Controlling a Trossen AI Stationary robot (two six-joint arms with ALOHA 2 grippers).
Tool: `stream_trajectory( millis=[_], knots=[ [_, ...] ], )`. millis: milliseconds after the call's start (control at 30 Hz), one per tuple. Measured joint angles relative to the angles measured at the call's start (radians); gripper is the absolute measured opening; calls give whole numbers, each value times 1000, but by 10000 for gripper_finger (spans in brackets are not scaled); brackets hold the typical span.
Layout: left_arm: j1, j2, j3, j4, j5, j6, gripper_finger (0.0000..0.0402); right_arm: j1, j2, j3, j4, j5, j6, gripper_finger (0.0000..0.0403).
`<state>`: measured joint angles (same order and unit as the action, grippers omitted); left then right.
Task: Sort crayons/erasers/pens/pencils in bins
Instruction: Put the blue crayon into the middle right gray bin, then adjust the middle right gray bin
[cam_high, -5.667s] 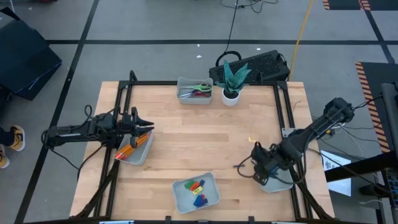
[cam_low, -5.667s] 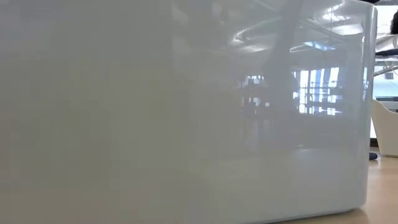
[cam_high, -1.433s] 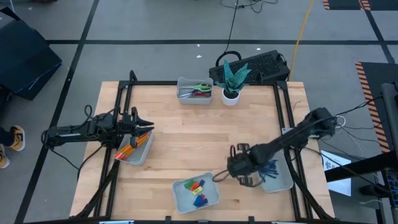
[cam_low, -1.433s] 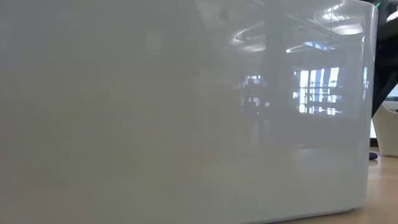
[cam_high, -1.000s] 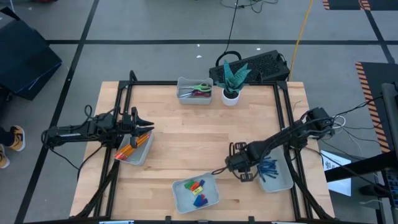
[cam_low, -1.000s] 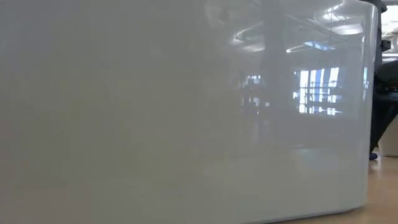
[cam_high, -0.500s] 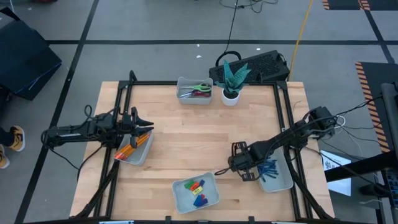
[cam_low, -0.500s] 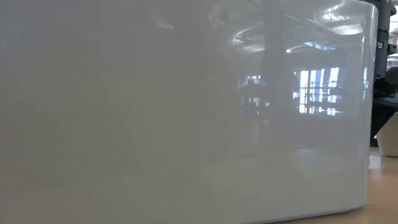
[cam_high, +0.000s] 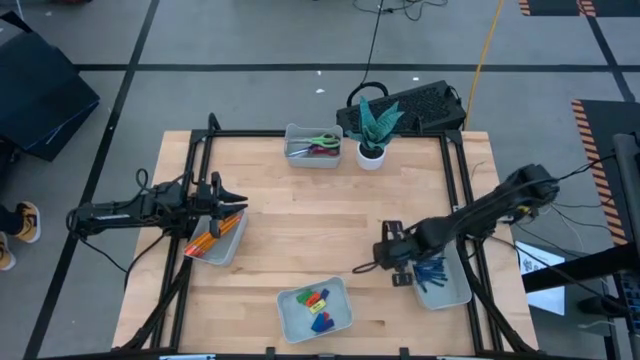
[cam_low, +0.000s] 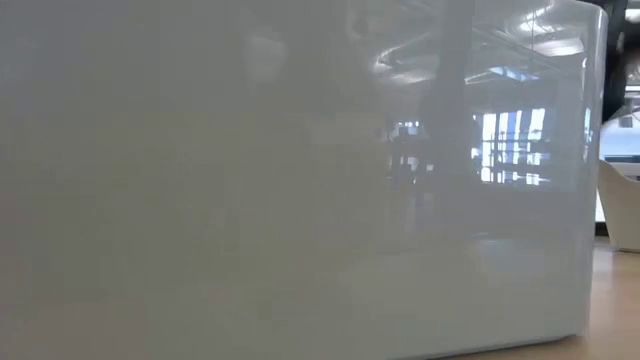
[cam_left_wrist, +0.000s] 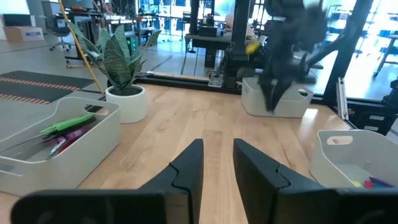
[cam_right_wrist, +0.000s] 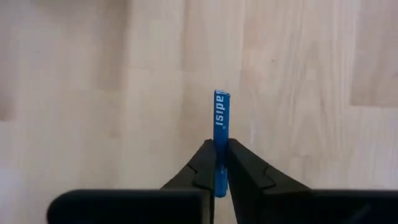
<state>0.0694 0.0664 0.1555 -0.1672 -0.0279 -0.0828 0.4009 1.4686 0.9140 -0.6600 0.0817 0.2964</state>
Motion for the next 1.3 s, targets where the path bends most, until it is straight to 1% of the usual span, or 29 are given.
stream_trajectory(
  millis=[133, 267, 367, 500, 600, 667, 733, 867, 1067, 1167, 1300],
  knots=[
    [0, 0, 0, 0, 0, 0, 88, 29, -108, 69, -174, -5, 52, 17],
    [0, 0, 0, 1, 0, 0, 88, 103, -205, 142, -335, -7, 129, 17],
    [0, 0, 0, 1, 0, 0, 88, 180, -249, 151, -454, -36, 216, 17],
    [0, 0, 0, 1, 0, 0, 88, 289, -269, 124, -535, -86, 330, 17],
    [0, 0, 0, 1, 0, 0, 88, 343, -268, 77, -521, -91, 396, 17],
    [0, 0, 0, 0, 0, 0, 88, 358, -262, 33, -491, -91, 436, 18],
    [0, 0, 0, 0, 0, 0, 88, 367, -260, -19, -458, -127, 471, 18],
    [0, 0, 0, 0, 0, 0, 88, 379, -260, -118, -372, -186, 525, 19],
    [0, 0, 0, 0, 0, 0, 88, 354, -243, -210, -290, -184, 571, 21],
    [0, 0, 0, 0, 0, 0, 88, 326, -230, -220, -292, -185, 583, 36],
    [0, 0, 0, 0, 0, 0, 88, 287, -230, -220, -299, -183, 563, 79]
  ],
)
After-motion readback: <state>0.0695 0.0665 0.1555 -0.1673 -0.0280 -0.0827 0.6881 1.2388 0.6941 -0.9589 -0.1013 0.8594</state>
